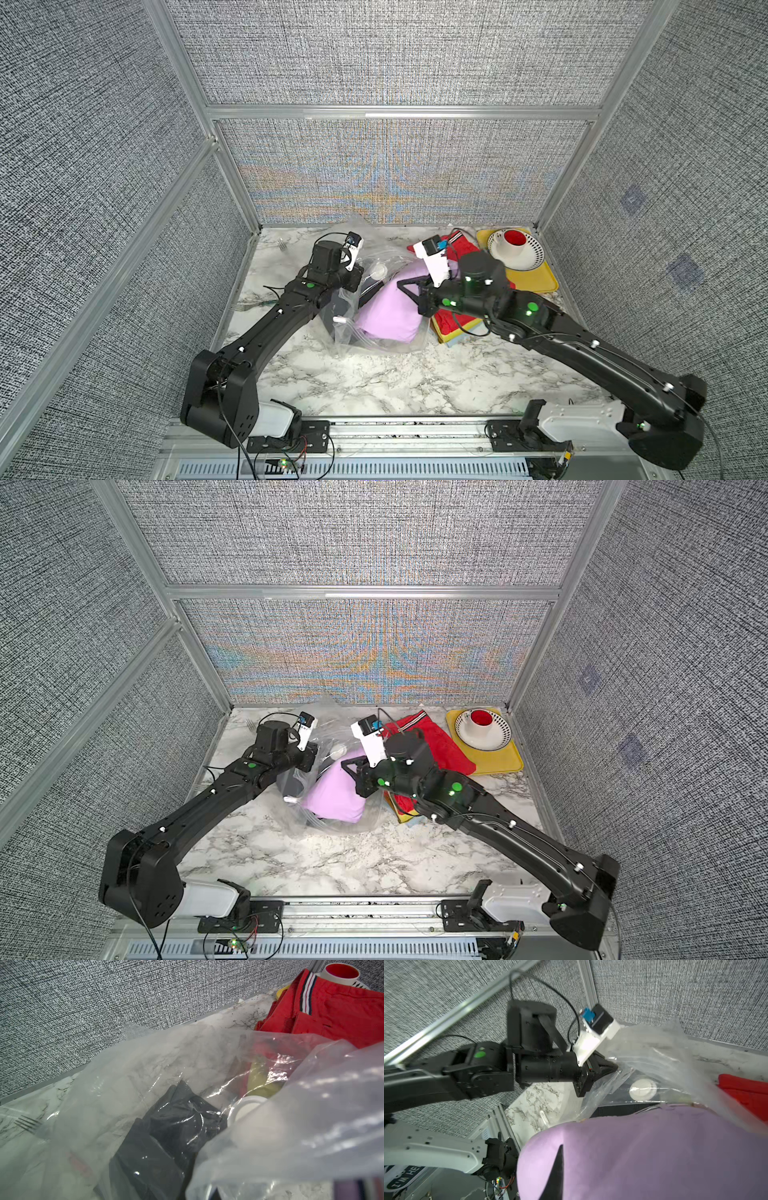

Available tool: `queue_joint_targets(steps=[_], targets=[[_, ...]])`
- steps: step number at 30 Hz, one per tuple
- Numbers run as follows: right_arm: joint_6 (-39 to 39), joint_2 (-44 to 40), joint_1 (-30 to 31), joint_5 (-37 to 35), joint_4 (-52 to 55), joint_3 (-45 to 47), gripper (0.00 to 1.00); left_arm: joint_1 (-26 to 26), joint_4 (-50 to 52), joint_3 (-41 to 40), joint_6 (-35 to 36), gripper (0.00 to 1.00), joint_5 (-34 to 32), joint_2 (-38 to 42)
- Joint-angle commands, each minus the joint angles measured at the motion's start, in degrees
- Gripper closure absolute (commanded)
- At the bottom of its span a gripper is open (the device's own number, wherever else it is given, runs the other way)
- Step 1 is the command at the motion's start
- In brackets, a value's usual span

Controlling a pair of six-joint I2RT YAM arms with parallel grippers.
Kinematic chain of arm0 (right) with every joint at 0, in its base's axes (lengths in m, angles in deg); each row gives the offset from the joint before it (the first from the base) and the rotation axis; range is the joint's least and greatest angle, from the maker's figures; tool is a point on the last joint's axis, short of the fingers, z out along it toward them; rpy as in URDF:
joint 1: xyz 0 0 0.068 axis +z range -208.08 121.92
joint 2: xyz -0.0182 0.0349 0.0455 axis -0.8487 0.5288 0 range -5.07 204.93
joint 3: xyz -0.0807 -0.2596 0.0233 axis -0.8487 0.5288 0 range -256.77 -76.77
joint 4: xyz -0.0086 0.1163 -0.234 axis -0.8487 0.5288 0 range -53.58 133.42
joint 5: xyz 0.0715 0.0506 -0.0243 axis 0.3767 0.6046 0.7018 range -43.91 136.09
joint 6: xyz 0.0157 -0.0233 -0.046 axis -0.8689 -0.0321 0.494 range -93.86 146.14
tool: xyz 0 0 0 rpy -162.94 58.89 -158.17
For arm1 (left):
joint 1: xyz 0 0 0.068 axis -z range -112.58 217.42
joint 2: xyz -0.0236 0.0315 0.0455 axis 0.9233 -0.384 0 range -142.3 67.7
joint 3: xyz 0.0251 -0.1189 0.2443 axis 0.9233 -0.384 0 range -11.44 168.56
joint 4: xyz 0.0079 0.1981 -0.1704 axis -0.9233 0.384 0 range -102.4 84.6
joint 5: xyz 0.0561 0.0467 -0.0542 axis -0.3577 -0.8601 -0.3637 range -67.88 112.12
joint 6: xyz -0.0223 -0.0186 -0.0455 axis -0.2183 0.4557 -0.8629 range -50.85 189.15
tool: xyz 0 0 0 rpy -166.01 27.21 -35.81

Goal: Take the trousers out of the vacuum bag
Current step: Take out the trousers from the vacuum bag, then place the trousers at the center of the board.

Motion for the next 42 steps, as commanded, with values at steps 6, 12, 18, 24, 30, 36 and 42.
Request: queue_joint_targets(steps=[6,12,18,24,30,36,42], targets=[[1.9,-4.4,-11.2,3.7,0.7,-7.3,1.00,-0.2,-1.5,-3.3,-0.9,1.00,-3.3,0.4],[1.1,-1.8,-23.3,9.3,-1.2,-12.4,1.00,-1.0,-1.5,-7.4,-1.1,1.00,-5.9,3.6],[-0.3,4.0,-31.0,15.9,-5.1,-17.9,1.00,-3.0,-1.8,-11.6,-3.8,1.00,-5.8,6.7],[-2.5,10.7,-38.2,23.5,-9.6,-21.2,1.00,-4.3,-1.0,-12.6,-5.1,1.00,-5.7,8.8],[-5.6,20.7,-44.0,34.8,-14.0,-23.2,1.00,-4.5,0.0,-12.3,-5.4,1.00,-4.3,13.7],[-4.8,31.5,-45.7,41.1,-13.8,-30.5,1.00,-4.5,2.1,-12.0,-4.9,1.00,-2.6,18.4],[-4.7,41.5,-46.0,45.5,-11.0,-41.2,1.00,-4.5,1.5,-13.0,-5.2,1.00,-3.0,21.9]])
